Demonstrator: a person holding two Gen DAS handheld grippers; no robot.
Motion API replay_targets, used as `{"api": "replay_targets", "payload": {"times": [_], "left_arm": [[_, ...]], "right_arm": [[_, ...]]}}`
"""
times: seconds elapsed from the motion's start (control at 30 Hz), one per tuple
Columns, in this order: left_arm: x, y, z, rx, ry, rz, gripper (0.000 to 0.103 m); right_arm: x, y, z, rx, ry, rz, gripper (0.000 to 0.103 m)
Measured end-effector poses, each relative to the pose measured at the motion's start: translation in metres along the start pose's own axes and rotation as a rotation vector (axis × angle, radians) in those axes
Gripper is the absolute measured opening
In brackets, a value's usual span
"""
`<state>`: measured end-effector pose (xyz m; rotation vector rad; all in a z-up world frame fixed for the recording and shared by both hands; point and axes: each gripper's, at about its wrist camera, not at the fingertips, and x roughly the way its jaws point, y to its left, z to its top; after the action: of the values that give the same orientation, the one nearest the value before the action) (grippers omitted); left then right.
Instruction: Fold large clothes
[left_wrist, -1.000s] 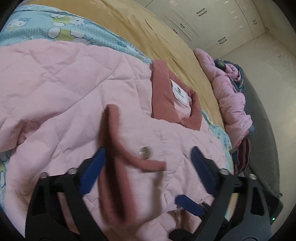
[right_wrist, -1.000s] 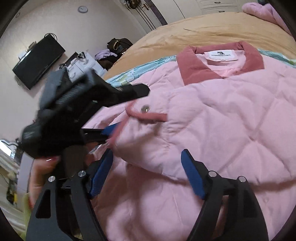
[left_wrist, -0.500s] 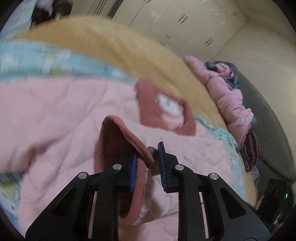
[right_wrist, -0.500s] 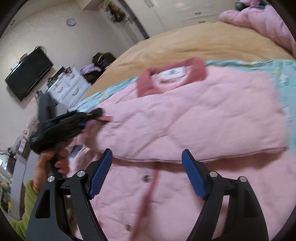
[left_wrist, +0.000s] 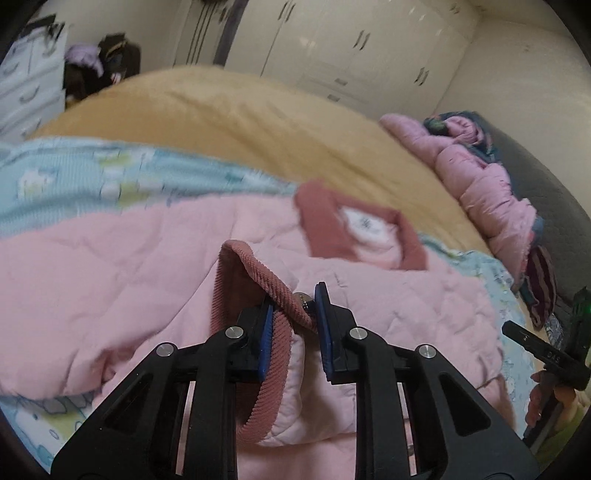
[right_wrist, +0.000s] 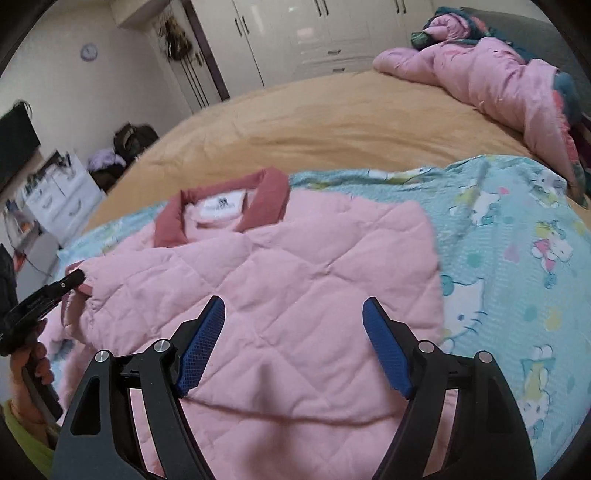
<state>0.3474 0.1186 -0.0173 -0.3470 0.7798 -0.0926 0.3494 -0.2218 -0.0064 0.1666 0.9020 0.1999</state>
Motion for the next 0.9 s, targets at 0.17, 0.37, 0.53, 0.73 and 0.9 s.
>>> {"api": "replay_targets", "payload": {"times": [0.17, 0.37, 0.53, 0.73, 0.9], "left_arm": [[0.01, 0.008, -0.006, -0.012, 0.038, 0.027, 0.013], [0.029, 0.011, -0.012, 0.002, 0.093, 0.07, 0.015], [0.045, 0.018, -0.024, -0.003, 0.135, 0.089, 0.02], [0.036, 0.018, -0.021, 0.01, 0.141, 0.084, 0.024], [0.025, 0.016, -0.019, 0.024, 0.123, 0.129, 0.056]], "right_arm": [[0.033, -0.012, -0.004, 0.048, 0.077, -0.085, 0.076], [0.053, -0.03, -0.014, 0.115, 0.118, -0.058, 0.076], [0.054, -0.03, -0.017, 0.128, 0.115, -0.055, 0.077], [0.03, -0.024, -0.025, 0.141, 0.057, -0.023, 0.091], [0.011, -0.019, -0.032, 0.162, 0.016, -0.004, 0.093]]}}
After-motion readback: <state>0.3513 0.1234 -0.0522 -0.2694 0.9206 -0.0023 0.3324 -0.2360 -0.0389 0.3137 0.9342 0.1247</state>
